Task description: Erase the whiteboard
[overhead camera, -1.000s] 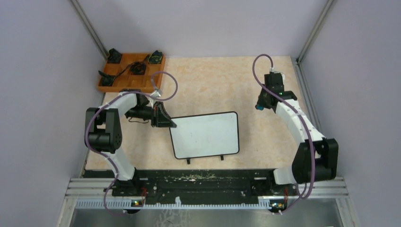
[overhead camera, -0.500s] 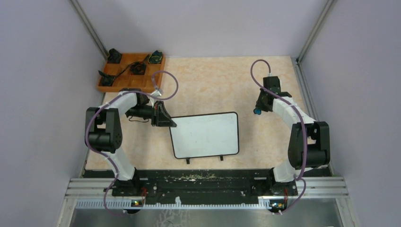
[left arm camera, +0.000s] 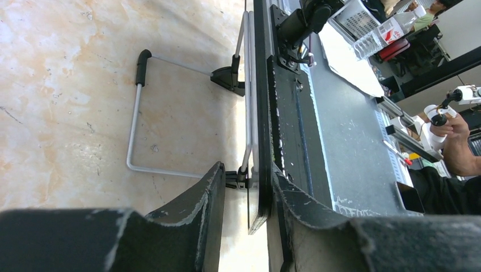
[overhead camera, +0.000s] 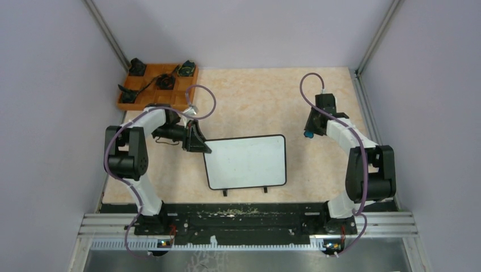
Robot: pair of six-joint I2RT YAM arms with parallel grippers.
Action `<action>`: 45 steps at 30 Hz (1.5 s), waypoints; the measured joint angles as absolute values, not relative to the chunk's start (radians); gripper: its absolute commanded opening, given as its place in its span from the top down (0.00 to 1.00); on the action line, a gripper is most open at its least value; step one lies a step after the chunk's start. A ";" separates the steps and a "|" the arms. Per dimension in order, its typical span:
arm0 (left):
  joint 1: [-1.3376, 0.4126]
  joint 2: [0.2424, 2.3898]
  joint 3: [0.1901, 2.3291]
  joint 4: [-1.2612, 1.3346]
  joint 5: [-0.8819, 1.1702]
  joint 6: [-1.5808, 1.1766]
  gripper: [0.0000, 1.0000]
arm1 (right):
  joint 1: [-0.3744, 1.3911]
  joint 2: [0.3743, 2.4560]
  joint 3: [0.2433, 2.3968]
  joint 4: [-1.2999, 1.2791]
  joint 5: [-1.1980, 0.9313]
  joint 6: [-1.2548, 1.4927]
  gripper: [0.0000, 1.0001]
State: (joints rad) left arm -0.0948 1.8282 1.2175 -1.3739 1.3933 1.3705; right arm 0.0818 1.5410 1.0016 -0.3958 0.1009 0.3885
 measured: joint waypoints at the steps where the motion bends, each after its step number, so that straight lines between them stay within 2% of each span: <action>1: -0.095 1.831 1.221 -1.377 1.393 1.371 0.63 | 0.082 1.541 0.999 -0.395 0.100 0.388 0.67; 16: -0.096 1.852 1.266 -1.409 1.378 1.388 0.61 | 0.082 1.557 0.989 -0.384 0.080 0.389 0.63; 27: -0.096 1.852 1.272 -1.409 1.376 1.384 0.40 | 0.082 1.582 0.971 -0.369 0.068 0.389 0.63; 45: -0.096 1.815 1.311 -1.267 1.366 1.187 0.29 | 0.082 1.592 0.968 -0.347 0.057 0.389 0.60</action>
State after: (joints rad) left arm -0.0956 1.8153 1.3109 -1.2671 1.3659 1.1866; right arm 0.0818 1.5917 0.9684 -0.3470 0.0566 0.3885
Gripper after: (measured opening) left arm 0.689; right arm 0.398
